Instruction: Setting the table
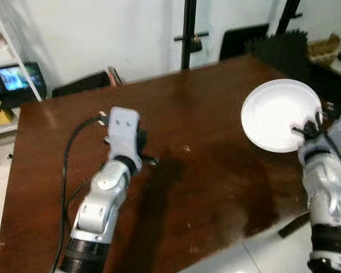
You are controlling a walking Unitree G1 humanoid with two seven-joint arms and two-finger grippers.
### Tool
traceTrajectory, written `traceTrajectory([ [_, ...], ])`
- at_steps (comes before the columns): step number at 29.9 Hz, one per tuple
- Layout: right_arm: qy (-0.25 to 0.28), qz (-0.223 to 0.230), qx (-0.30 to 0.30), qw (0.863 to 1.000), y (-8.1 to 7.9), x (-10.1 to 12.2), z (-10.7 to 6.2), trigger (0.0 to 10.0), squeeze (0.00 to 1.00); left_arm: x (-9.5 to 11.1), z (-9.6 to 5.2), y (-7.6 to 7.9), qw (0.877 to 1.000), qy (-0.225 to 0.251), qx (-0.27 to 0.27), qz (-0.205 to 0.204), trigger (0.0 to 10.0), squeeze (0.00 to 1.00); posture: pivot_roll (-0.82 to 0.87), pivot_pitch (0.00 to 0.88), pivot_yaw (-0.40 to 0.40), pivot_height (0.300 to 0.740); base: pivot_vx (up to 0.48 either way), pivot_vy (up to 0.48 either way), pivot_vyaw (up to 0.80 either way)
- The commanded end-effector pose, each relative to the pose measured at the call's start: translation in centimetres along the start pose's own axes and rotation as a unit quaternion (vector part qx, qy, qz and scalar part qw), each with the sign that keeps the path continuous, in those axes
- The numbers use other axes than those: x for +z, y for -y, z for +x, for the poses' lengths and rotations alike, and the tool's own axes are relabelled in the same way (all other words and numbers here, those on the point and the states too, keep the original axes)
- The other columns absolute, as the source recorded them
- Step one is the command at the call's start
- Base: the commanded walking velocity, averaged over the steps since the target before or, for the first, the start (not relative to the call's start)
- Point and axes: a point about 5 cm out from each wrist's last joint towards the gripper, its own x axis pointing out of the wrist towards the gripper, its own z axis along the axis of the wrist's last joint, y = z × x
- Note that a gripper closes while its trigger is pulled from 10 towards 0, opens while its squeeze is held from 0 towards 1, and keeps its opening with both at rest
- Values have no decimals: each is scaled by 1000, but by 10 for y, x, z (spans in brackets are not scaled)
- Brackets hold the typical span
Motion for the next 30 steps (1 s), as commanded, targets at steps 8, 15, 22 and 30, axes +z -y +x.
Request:
traceTrajectory([
  [8,2,5,2,1000,-1,1,0,10000,0,-6,-2,-5,1000,-17,9,-4,10000,0,-41,141,82,740,0,0,0],
  [15,3,4,2,1000,-1,1,0,10000,0,-7,-2,-5,1000,-20,8,-3,10000,0,-40,141,82,740,0,0,0],
  [22,3,5,2,1000,-2,0,0,10000,0,-7,-2,-4,1000,-20,4,4,10000,0,-41,135,84,740,0,0,0],
  [30,2,5,3,1000,-2,0,-1,10000,0,-7,-2,-5,1000,-19,4,6,10000,0,-39,132,85,740,268,-308,0],
])
